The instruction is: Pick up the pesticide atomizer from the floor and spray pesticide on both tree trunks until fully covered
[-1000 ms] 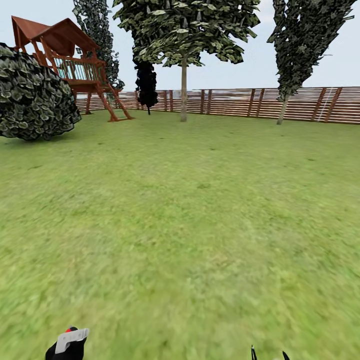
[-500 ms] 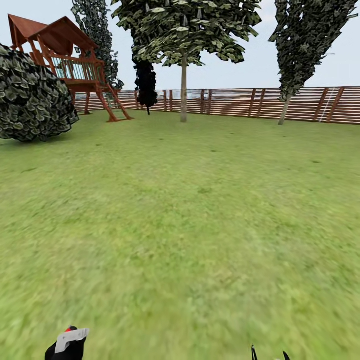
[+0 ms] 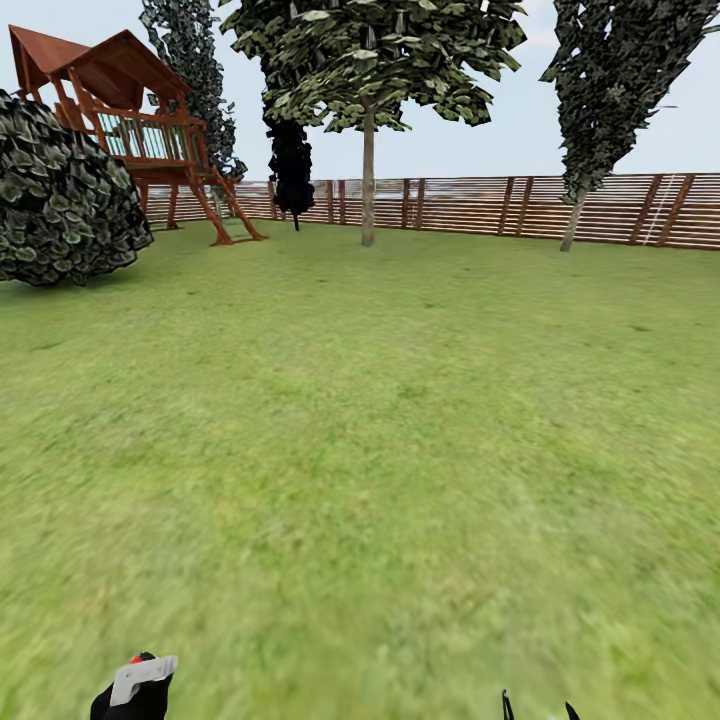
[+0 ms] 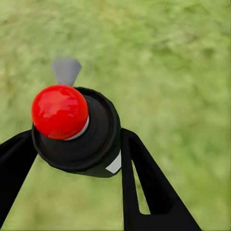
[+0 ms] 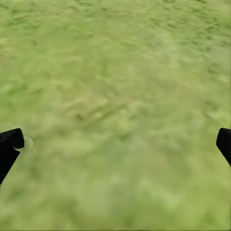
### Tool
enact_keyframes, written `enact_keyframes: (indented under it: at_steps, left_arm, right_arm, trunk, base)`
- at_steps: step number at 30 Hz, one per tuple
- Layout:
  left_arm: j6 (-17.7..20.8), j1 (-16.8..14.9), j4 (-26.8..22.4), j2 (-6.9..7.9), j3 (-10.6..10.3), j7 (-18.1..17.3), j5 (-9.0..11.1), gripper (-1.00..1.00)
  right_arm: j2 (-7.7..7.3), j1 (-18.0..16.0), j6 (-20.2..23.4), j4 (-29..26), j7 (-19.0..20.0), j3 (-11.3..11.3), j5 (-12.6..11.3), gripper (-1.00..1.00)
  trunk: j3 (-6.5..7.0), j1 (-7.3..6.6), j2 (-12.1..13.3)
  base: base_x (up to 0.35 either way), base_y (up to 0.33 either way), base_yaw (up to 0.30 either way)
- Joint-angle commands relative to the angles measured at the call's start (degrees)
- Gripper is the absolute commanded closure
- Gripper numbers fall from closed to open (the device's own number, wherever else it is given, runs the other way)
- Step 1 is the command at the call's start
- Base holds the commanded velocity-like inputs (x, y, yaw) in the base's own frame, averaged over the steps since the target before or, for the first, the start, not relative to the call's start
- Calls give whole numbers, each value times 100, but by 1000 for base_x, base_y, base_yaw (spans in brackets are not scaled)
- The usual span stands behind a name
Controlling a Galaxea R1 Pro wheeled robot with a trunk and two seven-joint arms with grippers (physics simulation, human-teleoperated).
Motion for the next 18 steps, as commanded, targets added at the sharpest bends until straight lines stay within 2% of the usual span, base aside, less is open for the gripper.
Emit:
enact_keyframes:
  at_steps: [1, 18]
  left_arm:
    - [0, 0, 1, 0, 0, -4, 4, 100]
    - [2, -1, 5, 0, 0, -4, 2, 100]
  right_arm:
    - [0, 0, -2, 0, 0, 0, -1, -100]
    - [0, 0, 0, 3, 0, 0, 4, -100]
  trunk:
    - [0, 0, 0]
    - [0, 0, 0]
  base:
    - [340, 0, 0]
    - [340, 0, 0]
